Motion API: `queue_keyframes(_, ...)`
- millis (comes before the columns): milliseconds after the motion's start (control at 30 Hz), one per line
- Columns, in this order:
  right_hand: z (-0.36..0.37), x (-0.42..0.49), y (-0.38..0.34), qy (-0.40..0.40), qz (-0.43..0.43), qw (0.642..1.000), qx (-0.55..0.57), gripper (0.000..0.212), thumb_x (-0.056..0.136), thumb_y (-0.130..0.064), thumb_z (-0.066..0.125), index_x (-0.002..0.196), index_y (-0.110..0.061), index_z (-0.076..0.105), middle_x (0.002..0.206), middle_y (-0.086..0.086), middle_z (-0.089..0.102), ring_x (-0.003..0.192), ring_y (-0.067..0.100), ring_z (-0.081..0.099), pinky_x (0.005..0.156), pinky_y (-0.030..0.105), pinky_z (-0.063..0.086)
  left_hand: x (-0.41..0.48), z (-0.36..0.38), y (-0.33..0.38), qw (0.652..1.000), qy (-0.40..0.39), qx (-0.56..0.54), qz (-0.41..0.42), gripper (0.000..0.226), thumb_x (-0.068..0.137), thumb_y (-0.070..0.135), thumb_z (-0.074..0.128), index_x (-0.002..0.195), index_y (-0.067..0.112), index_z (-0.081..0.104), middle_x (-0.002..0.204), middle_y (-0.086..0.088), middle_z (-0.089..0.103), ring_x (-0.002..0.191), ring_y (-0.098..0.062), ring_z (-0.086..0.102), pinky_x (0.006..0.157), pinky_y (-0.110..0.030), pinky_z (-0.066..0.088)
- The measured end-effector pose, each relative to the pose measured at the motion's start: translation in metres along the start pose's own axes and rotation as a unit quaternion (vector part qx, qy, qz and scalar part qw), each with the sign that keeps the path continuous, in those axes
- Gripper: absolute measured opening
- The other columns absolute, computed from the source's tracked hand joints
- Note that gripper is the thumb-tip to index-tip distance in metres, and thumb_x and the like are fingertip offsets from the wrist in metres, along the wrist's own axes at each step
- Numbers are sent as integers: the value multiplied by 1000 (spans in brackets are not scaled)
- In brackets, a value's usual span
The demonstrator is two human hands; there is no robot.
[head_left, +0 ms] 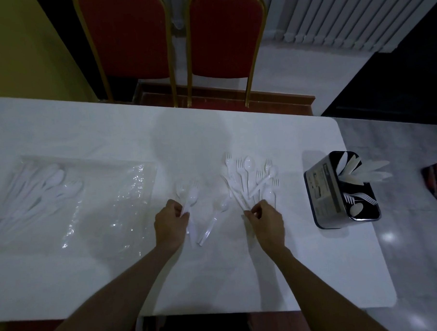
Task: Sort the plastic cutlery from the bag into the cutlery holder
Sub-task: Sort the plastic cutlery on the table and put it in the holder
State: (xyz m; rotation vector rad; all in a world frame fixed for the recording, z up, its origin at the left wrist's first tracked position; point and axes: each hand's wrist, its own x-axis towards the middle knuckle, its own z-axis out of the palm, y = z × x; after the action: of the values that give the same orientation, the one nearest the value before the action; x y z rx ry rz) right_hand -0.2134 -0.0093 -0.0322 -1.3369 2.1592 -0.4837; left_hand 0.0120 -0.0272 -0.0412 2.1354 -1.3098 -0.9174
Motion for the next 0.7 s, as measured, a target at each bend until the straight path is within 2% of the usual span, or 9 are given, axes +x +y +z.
queue_keyframes(100,12,-9,-16,-78,-23,997,-2,25,88,-39,67,82,-15,61,77,-3,63,71,13,58,62,23,44,-7,6,7,997,-40,-69,-24,17,73,15,76,81,10,62,69,5,63,66,-12,61,62,-20,43)
queue_keyframes(167,23,-13,-27,-120,-24,992,-22,33,86,-48,65,82,-15,62,74,-4,61,69,12,56,60,23,41,-9,10,10,994,-54,-90,-35,19,73,16,78,83,11,63,69,7,63,65,-6,59,59,-13,40)
queue_keyframes(333,52,-18,-45,-137,18,990,-38,47,81,-63,62,78,-18,48,62,-7,46,55,8,44,49,20,29,-6,7,7,991,8,-103,-84,20,78,21,73,92,10,64,80,-2,66,74,-17,60,68,-22,41)
queue_keyframes(433,57,-14,-46,-143,41,989,-25,38,82,-51,66,73,-18,50,63,-5,50,56,10,48,51,21,34,-1,-2,0,992,31,-93,-84,21,78,19,74,93,8,65,81,-3,65,75,-17,58,73,-23,40)
queue_keyframes(567,48,-7,-41,-145,70,987,3,36,83,-27,67,54,-17,49,48,-5,44,44,7,40,52,22,36,0,-10,-10,991,33,-88,-95,23,77,18,75,94,6,65,82,-6,67,74,-18,58,71,-23,40)
queue_keyframes(700,39,-6,-38,-116,75,990,8,25,85,-22,64,63,-18,52,59,-5,51,59,10,51,60,24,42,-3,-12,-12,991,24,-94,-90,22,78,16,75,93,4,65,80,-4,64,73,-16,57,62,-18,36)
